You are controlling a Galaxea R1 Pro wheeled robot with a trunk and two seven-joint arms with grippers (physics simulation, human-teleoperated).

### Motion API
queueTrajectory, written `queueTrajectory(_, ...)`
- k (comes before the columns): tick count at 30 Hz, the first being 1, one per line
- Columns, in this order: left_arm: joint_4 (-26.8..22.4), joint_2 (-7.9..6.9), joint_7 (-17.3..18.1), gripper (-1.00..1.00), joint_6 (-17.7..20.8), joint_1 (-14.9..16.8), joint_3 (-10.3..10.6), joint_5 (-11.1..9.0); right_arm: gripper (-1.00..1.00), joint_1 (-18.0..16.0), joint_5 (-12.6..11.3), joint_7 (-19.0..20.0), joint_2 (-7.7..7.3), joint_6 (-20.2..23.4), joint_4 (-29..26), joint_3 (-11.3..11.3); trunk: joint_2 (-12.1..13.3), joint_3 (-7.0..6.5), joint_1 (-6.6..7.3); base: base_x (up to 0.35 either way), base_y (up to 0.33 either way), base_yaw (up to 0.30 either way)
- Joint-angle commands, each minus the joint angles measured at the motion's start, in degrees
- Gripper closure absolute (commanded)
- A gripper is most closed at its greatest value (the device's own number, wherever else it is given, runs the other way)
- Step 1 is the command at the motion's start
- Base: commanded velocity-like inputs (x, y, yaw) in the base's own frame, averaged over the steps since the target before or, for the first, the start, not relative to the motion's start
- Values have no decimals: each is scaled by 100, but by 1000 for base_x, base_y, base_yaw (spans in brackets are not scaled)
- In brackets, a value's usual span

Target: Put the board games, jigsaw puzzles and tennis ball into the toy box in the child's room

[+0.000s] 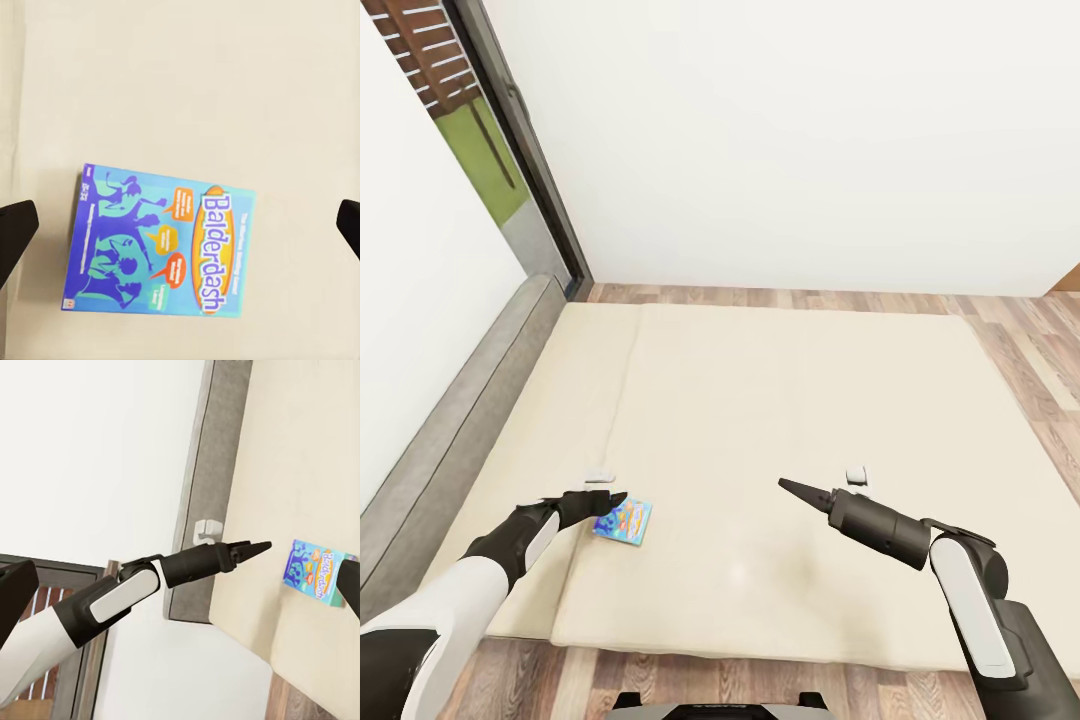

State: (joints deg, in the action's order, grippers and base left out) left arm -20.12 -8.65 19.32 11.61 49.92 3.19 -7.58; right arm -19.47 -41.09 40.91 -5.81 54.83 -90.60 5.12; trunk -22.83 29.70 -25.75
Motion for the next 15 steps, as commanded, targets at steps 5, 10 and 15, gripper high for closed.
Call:
queueTrajectory(5,-9,-6,2,-100,43,2,33,-60,-100,-4,18,21,1,26,-1,6,-9,8,-3,0,0,0)
queueTrajectory(10,-9,-6,2,-100,43,2,33,-57,-100,-4,26,17,1,21,-1,6,-9,7,-3,0,0,-30)
queueTrajectory(15,-9,-6,2,-100,43,3,33,-59,-100,-6,37,12,1,26,-1,10,-9,0,-3,0,0,-139)
